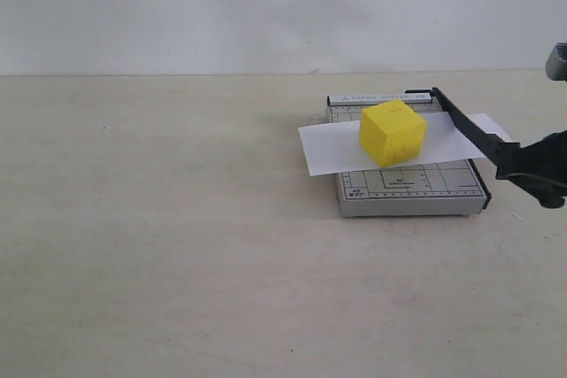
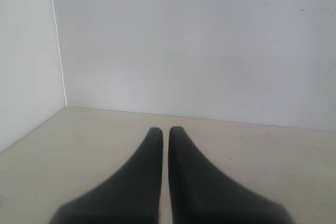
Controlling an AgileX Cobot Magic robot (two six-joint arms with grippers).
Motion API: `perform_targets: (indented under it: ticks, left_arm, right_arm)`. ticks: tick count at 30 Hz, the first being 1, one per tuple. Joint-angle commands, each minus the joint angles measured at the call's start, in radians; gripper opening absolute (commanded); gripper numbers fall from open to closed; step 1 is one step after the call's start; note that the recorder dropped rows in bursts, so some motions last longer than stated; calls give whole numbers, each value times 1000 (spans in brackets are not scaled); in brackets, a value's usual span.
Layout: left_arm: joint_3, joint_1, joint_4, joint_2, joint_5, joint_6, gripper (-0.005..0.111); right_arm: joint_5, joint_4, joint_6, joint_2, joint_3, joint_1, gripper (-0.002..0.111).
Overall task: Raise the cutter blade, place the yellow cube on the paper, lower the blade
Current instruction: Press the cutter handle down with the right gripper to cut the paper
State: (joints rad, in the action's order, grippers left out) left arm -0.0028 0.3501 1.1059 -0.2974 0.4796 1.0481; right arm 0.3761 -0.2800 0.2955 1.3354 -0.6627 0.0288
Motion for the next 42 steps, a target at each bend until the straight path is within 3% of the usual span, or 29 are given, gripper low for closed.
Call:
perform_targets:
  ticks: [1, 11, 42]
  left_arm:
    - [3, -3, 9, -1, 0, 4, 4]
    - [3, -3, 9, -1, 0, 4, 4]
    - [3, -3, 9, -1, 0, 4, 4]
  right_arm:
    - [173, -14, 56, 4, 68, 4, 0]
    - [165, -37, 104, 4, 154, 4, 0]
    - [99, -72, 146, 107, 154, 4, 0]
